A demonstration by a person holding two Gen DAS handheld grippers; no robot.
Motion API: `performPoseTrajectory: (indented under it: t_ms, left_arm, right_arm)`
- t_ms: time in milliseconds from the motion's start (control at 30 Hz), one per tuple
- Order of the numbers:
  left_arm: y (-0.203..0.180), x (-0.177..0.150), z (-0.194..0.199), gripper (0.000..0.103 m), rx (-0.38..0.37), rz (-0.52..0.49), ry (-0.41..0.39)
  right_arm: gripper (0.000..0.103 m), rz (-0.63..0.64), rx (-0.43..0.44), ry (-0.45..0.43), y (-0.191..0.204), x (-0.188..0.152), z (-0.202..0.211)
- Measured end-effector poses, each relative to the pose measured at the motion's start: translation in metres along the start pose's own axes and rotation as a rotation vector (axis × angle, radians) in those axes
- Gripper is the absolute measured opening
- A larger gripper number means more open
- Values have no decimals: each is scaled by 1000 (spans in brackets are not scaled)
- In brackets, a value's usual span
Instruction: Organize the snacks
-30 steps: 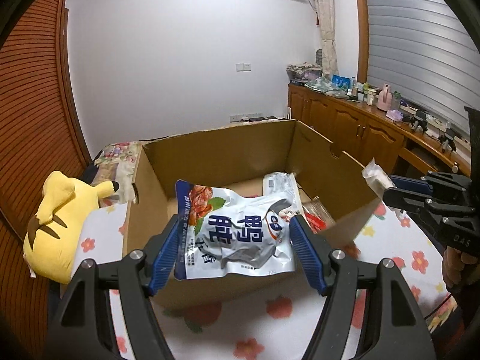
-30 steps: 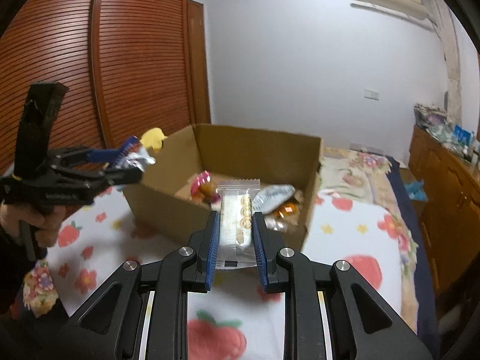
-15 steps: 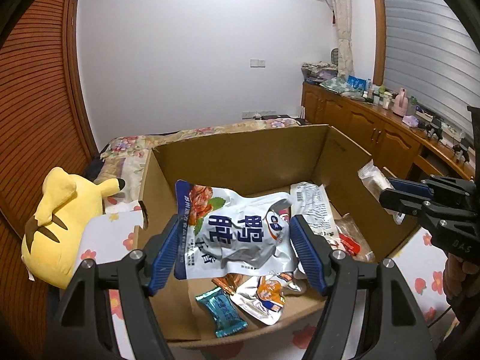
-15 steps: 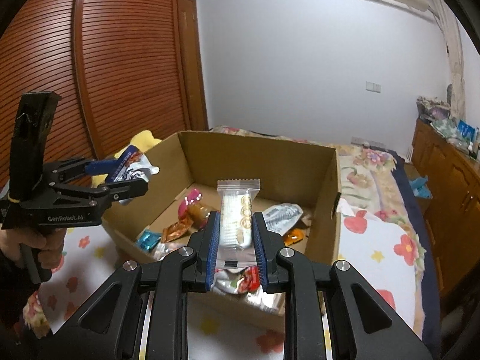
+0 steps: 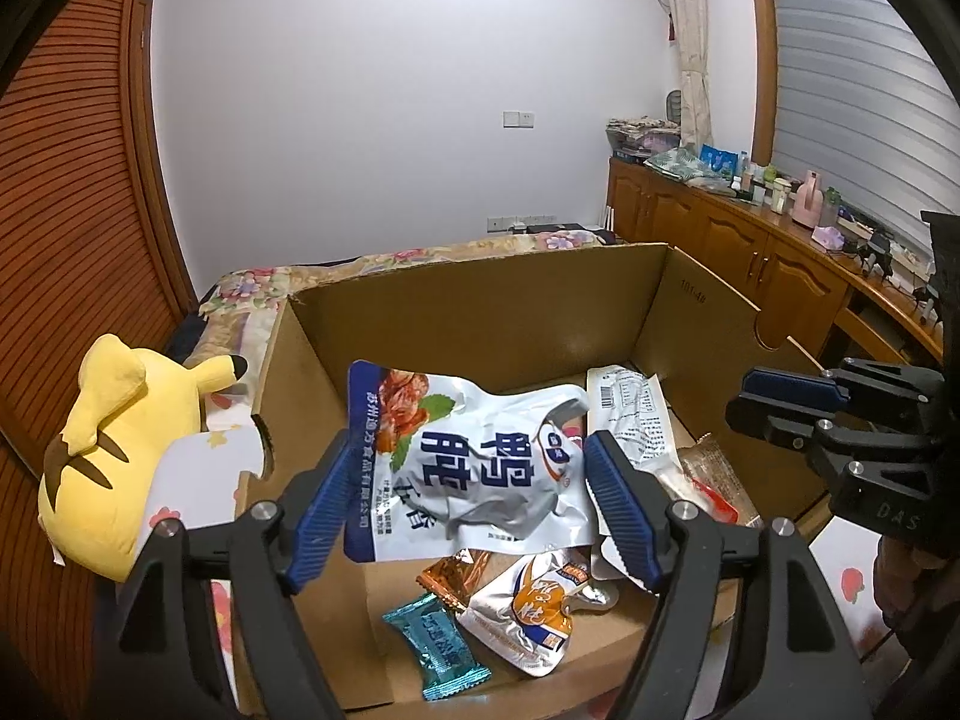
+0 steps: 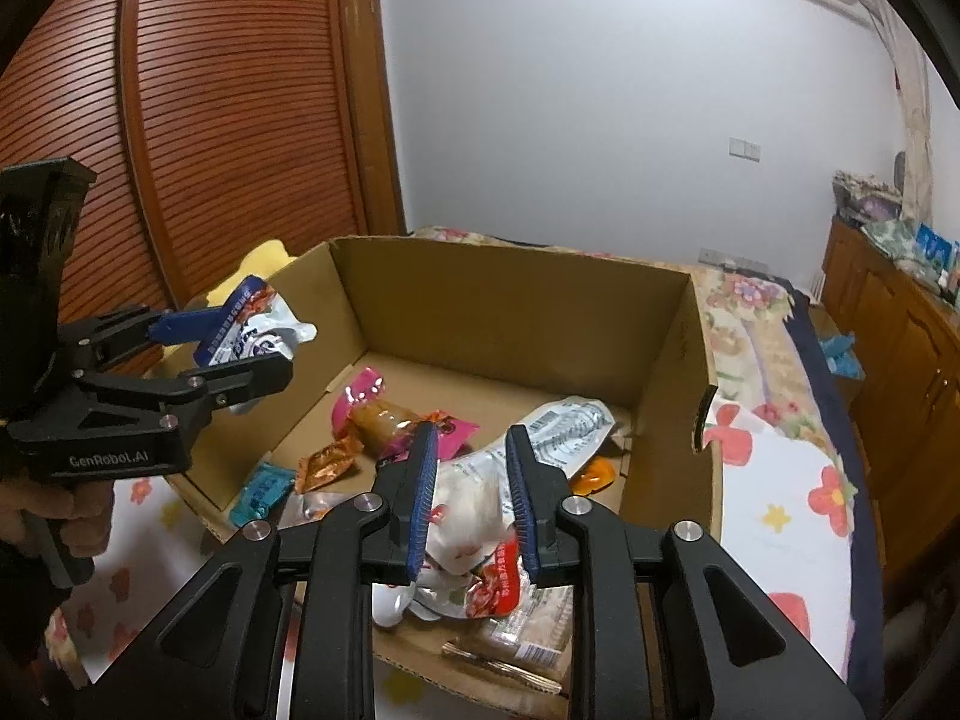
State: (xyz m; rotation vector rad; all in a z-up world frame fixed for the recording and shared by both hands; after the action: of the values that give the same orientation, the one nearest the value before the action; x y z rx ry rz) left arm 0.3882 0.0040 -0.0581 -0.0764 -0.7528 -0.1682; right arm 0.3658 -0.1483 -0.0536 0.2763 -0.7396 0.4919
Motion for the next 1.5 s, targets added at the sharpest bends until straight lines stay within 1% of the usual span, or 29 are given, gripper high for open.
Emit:
performPoseTrajectory:
  t_ms: [133,267,367,500,633,800,933,1100,1300,1467,1500]
  left_arm:
    - [2,0,0,78,22,1,-2]
    - [5,-3,1,79,22,17,2]
    - [5,-3,6,80,32,17,-10]
    - [4,-4,19,84,40,19,-36]
    - [3,-8,37,86,48,23,-66]
    - [-1,-17,65,88,67,17,-108]
    - [-4,-25,88,94,76,13,-146]
    - [-7,-37,116,99,110,22,-184]
    - [-8,-49,141,101,138,43,-211]
    - [-10,-61,156,103,125,49,-228]
    - [-12,-64,159,103,127,46,-230]
  right_arm:
    - [25,-3,-4,-6,1,0,1]
    - [26,-9,-4,-13,1,-4,5]
    - [27,-12,-11,-18,1,-5,8]
    - [28,-21,-15,-25,2,-8,13]
    - [31,-28,-24,-47,5,-11,26]
    - [39,-33,-45,-79,11,-16,47]
    - [46,-37,-65,-114,17,-21,68]
    - [55,-43,-90,-153,25,-27,93]
    - [70,-61,-134,-204,32,-32,120]
    - [86,-66,-163,-241,40,-40,139]
    - [87,-68,-172,-249,41,-41,143]
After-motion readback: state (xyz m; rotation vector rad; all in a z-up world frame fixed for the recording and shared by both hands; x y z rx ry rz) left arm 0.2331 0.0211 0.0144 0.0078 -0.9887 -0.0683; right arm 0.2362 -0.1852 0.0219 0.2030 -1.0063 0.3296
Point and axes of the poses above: each gripper's, at about its wrist camera, not at the fingertips, and z roughly against the way its jaws point, y to its left, x to its top, the point moved 7 cm from there along -z, roughly the way its jaws point, and after that the axes turned 11 degrees about y, right-handed, at the moved point
